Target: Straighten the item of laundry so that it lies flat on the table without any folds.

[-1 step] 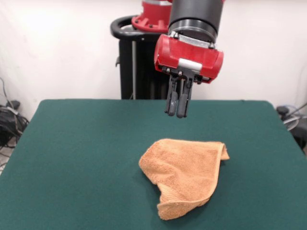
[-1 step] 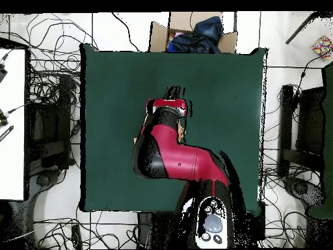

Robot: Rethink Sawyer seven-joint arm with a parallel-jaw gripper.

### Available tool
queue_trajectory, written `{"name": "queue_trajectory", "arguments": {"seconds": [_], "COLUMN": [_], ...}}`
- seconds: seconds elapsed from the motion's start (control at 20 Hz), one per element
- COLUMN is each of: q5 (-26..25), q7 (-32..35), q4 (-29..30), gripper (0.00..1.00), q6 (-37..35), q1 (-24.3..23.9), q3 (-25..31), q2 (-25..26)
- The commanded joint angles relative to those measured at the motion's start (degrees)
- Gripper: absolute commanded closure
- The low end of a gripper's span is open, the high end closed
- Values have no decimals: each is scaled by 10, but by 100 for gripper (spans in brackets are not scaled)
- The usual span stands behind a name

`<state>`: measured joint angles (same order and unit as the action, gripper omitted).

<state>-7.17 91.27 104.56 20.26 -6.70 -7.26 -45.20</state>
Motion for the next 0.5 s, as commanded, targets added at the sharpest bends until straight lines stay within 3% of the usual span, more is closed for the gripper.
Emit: {"name": "queue_trajectory", "arguments": {"seconds": [0.05,0.5], "q5": [-5,-10], "q7": [97,131], "q4": [22,35], "gripper": [100,100], "q6": [-40,1], "q1": [9,-9], "q3": [28,50], "q2": [0,-2]}}
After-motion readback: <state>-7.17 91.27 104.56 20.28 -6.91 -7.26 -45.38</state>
